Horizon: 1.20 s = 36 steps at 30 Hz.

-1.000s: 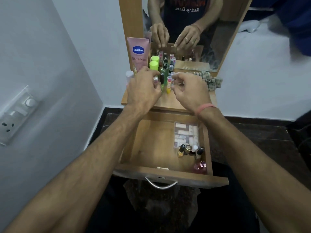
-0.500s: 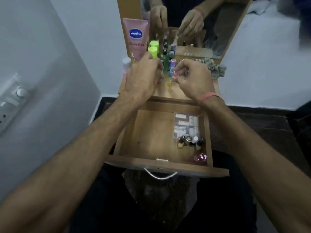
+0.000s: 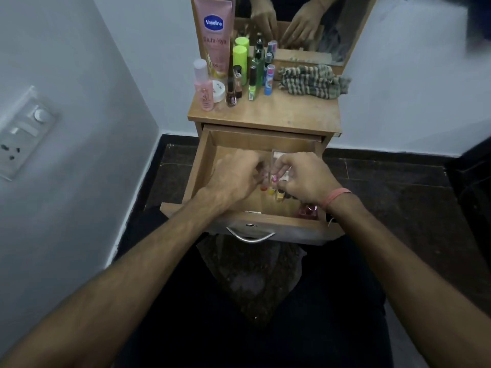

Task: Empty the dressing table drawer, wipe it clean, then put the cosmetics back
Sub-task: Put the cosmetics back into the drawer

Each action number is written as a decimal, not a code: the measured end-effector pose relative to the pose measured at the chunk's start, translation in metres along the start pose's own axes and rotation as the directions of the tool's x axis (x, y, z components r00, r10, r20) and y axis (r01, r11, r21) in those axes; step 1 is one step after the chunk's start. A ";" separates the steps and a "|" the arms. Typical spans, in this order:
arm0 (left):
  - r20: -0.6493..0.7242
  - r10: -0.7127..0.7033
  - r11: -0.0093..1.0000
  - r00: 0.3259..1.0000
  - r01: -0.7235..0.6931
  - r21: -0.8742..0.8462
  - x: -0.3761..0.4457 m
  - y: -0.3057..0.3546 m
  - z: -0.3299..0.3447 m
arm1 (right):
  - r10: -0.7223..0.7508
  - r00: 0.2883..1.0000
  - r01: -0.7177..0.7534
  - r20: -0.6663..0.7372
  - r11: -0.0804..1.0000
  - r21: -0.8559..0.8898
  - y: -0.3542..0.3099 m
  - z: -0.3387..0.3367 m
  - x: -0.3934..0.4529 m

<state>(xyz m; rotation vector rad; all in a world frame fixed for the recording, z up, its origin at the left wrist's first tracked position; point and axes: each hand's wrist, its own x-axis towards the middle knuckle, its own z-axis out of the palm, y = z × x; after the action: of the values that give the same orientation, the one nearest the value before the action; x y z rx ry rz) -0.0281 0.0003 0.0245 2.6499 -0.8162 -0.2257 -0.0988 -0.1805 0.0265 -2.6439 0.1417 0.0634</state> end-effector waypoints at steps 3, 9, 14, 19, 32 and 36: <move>0.016 -0.001 1.000 1.000 0.001 0.017 -0.002 -0.001 0.010 | -0.011 1.000 0.012 0.004 0.992 -0.126 -0.002 0.006 0.001; 0.022 -0.011 1.000 1.000 0.011 -0.013 -0.003 0.002 0.012 | 0.001 1.000 -0.002 -0.005 0.978 -0.208 -0.002 0.009 0.003; 0.023 -0.012 0.999 1.000 0.012 -0.033 -0.002 0.000 0.013 | -0.002 1.000 -0.001 -0.014 0.975 -0.224 -0.005 0.006 0.002; -0.022 -0.010 0.997 1.000 0.008 -0.081 0.003 -0.002 -0.010 | -0.001 0.996 0.010 0.090 0.995 -0.095 -0.004 -0.023 0.009; -0.475 -0.037 0.994 0.879 -0.014 -0.104 0.119 0.011 -0.102 | -0.035 0.866 0.035 -0.499 0.999 -0.009 -0.030 -0.083 0.151; -0.459 -0.029 0.994 0.888 -0.024 -0.110 0.130 0.005 -0.092 | -0.018 0.869 -0.043 -0.495 0.993 -0.110 -0.026 -0.070 0.180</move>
<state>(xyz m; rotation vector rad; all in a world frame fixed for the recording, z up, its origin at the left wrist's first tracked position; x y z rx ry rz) 0.0987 -0.0509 0.1054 2.4440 -0.6177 0.3406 0.0845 -0.2066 0.0877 -2.7182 0.3350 -0.6294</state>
